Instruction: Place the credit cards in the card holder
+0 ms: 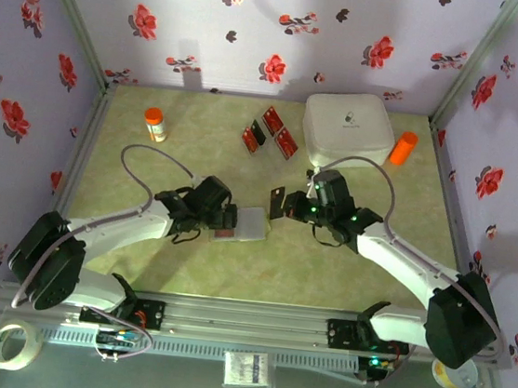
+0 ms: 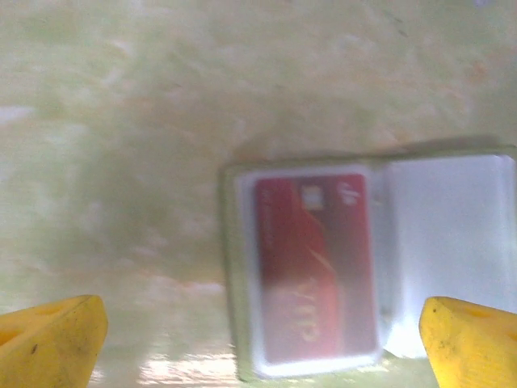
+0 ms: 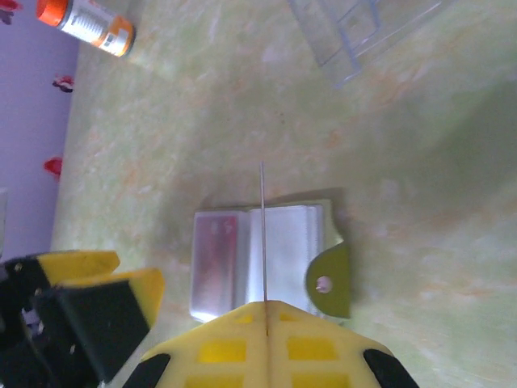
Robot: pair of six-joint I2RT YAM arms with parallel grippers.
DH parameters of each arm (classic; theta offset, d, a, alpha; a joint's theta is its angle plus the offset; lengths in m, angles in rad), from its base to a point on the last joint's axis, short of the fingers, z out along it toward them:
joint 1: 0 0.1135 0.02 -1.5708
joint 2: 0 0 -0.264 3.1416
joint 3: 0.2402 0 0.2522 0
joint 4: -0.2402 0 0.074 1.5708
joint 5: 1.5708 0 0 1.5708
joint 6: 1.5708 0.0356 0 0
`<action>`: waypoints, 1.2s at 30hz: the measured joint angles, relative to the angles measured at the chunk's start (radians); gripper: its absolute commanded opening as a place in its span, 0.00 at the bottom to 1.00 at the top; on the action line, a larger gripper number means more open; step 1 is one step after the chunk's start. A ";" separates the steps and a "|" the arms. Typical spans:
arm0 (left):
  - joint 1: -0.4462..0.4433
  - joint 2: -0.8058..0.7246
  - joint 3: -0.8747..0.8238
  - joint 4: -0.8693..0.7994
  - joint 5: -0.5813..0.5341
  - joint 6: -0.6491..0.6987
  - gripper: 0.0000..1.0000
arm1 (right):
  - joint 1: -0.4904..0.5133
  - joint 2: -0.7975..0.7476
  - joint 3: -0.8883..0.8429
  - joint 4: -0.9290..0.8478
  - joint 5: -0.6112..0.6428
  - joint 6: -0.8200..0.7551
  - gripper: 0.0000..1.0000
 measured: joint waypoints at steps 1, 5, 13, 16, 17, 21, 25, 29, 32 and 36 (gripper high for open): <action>0.016 0.000 0.000 -0.003 0.000 0.010 1.00 | 0.013 0.000 -0.013 0.025 0.001 0.013 0.00; 0.068 0.008 0.000 -0.005 0.001 0.062 1.00 | 0.068 0.000 -0.073 0.145 0.012 0.061 0.00; 0.081 0.080 0.000 -0.003 0.008 0.122 1.00 | 0.115 0.039 -0.214 0.384 0.063 0.148 0.00; 0.081 0.089 0.000 0.002 0.008 0.130 1.00 | 0.124 0.073 -0.242 0.453 0.074 0.170 0.00; 0.081 0.090 0.000 0.005 0.008 0.131 1.00 | 0.127 0.084 -0.247 0.471 0.077 0.176 0.00; 0.081 0.103 0.000 0.016 0.008 0.132 1.00 | 0.146 0.135 -0.267 0.564 0.082 0.202 0.00; 0.081 0.119 -0.001 0.021 0.008 0.132 1.00 | 0.160 0.185 -0.286 0.644 0.084 0.219 0.00; 0.081 0.130 -0.010 0.033 0.008 0.131 1.00 | 0.168 0.233 -0.293 0.708 0.085 0.233 0.00; 0.081 0.130 -0.028 0.042 0.008 0.130 1.00 | 0.170 0.254 -0.293 0.748 0.085 0.236 0.00; 0.081 0.141 -0.056 0.054 0.008 0.126 1.00 | 0.172 0.283 -0.293 0.796 0.085 0.237 0.00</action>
